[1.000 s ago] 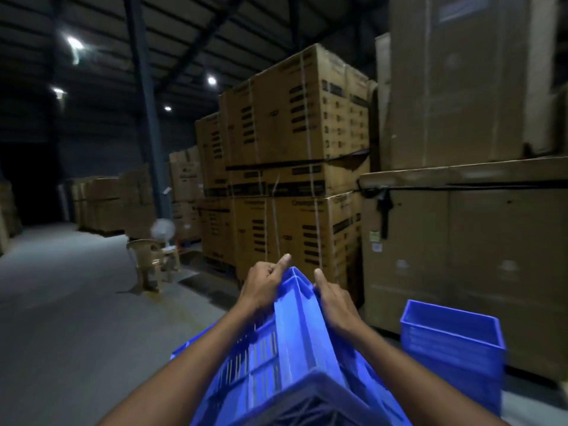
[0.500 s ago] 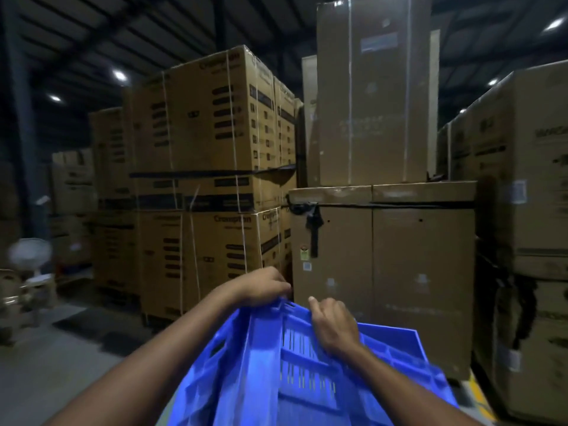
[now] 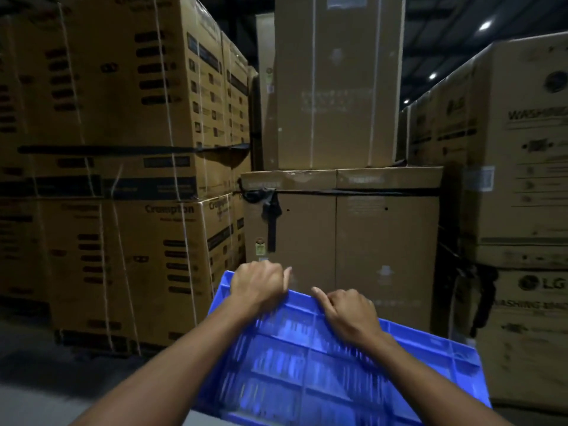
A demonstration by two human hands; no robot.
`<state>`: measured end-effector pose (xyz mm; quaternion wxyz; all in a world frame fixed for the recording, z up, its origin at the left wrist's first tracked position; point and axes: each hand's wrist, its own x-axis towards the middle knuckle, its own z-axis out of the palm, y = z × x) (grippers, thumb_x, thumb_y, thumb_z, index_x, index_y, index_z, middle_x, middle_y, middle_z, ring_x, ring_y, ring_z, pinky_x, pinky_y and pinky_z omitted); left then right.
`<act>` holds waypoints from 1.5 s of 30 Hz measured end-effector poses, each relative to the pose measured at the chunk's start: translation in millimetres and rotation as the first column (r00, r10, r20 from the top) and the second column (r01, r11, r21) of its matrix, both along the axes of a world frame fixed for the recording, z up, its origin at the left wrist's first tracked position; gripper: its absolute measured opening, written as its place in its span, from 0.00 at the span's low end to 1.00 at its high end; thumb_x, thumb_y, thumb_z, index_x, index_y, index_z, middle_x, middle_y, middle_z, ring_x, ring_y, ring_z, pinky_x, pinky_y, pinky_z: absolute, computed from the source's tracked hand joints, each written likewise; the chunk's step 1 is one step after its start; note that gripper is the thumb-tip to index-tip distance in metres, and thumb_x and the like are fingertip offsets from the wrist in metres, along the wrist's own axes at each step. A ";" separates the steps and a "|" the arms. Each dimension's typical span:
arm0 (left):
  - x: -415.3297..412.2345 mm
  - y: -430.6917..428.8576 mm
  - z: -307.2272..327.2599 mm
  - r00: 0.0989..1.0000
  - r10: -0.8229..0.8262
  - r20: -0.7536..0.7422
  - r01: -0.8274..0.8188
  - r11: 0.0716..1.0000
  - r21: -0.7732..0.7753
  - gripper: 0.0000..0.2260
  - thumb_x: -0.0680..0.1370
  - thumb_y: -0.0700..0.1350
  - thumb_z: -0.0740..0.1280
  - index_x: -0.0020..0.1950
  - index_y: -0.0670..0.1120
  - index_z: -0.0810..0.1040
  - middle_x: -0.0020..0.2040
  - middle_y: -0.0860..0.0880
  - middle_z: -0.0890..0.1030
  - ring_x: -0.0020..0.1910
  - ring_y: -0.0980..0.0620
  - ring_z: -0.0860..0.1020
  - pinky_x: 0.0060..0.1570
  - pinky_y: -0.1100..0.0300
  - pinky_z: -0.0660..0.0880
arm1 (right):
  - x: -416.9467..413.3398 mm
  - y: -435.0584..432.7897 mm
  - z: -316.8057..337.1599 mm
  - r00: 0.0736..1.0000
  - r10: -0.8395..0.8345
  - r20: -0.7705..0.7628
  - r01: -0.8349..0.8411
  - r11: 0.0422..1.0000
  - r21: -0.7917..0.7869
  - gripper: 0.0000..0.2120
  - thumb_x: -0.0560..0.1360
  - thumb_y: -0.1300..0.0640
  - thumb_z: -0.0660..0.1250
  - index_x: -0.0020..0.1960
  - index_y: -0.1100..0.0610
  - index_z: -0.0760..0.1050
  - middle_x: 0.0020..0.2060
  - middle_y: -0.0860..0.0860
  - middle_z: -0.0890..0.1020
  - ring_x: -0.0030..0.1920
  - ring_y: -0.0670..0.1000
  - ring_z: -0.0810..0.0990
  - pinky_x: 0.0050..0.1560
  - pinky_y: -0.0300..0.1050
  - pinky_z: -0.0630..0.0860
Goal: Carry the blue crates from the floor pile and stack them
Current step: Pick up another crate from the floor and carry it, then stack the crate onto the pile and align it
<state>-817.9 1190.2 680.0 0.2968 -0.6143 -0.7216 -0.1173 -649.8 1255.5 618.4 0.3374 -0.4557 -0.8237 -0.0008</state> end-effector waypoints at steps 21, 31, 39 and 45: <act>-28.6 289.1 -53.4 0.956 -0.147 0.254 0.271 0.772 -0.575 0.30 0.60 0.74 0.70 0.35 0.48 0.68 0.33 0.51 0.73 0.34 0.48 0.72 0.33 0.54 0.68 | 7.1 302.3 -11.0 0.822 0.400 0.405 -0.109 0.809 -0.578 0.31 0.56 0.31 0.76 0.46 0.54 0.80 0.38 0.48 0.84 0.40 0.50 0.82 0.43 0.45 0.77; -99.3 357.1 -94.4 0.975 -0.039 0.217 0.192 0.631 -0.752 0.25 0.61 0.60 0.79 0.48 0.46 0.78 0.48 0.46 0.81 0.47 0.45 0.79 0.44 0.55 0.76 | -87.7 349.4 -64.2 0.849 0.316 0.424 -0.127 0.900 -0.418 0.22 0.62 0.41 0.78 0.38 0.57 0.74 0.36 0.53 0.78 0.41 0.57 0.79 0.36 0.47 0.71; -201.0 436.2 -132.2 0.963 -0.056 0.262 0.213 0.753 -0.623 0.13 0.69 0.50 0.76 0.44 0.44 0.77 0.42 0.46 0.77 0.41 0.44 0.77 0.39 0.52 0.75 | -203.4 427.0 -63.4 0.771 0.233 0.592 0.033 0.914 -0.403 0.20 0.64 0.44 0.78 0.46 0.52 0.73 0.44 0.52 0.77 0.44 0.56 0.76 0.41 0.50 0.73; -276.8 486.7 -180.5 0.978 -0.102 0.181 0.197 0.736 -0.648 0.10 0.71 0.48 0.73 0.47 0.46 0.77 0.50 0.42 0.81 0.48 0.41 0.79 0.41 0.52 0.72 | -279.7 471.8 -122.4 0.808 0.199 0.555 0.066 0.905 -0.421 0.14 0.70 0.52 0.73 0.52 0.55 0.76 0.52 0.56 0.81 0.52 0.59 0.79 0.46 0.50 0.74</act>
